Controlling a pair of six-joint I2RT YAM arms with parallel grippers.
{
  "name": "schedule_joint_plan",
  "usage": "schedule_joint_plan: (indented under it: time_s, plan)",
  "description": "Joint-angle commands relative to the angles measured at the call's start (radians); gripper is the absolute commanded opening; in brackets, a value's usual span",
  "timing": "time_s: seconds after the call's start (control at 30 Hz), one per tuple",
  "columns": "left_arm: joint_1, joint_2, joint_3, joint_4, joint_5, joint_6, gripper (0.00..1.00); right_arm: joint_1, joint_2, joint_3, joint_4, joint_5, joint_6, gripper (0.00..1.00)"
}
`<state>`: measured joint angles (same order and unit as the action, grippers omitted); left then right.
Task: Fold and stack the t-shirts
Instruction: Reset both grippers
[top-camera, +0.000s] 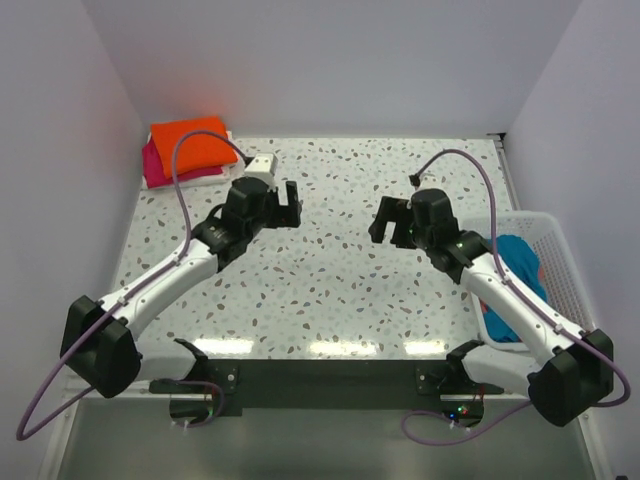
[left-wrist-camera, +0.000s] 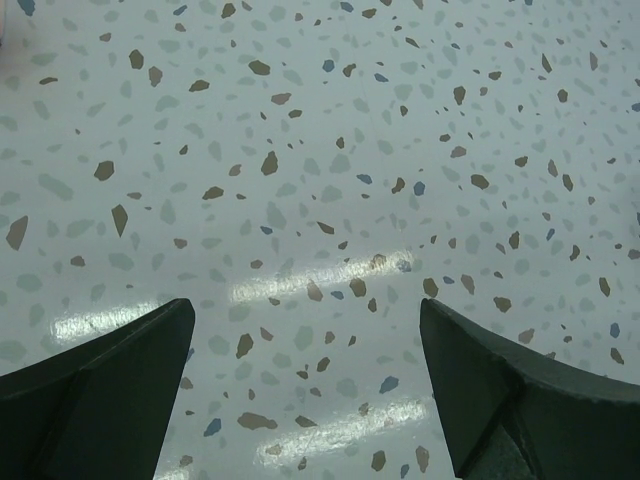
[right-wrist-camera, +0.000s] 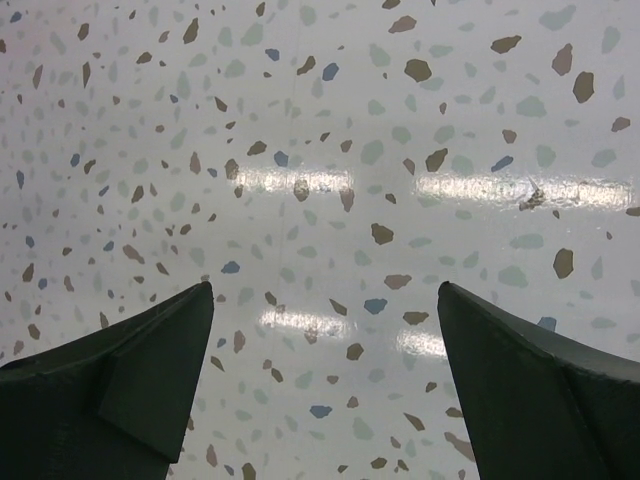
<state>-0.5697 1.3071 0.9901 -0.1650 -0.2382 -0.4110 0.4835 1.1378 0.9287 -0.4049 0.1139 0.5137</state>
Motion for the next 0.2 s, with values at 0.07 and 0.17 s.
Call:
schedule_joint_plan:
  time_s: [0.07,0.17]
  plan:
    - [0.001,-0.057,-0.028,0.013,0.028,-0.015,1.0,0.004,-0.021,-0.016,0.061,-0.008,-0.007,0.98]
    - [0.001,-0.074,-0.031,0.007,0.036,-0.014,1.0,0.001,-0.013,-0.008,0.057,0.007,-0.012,0.99]
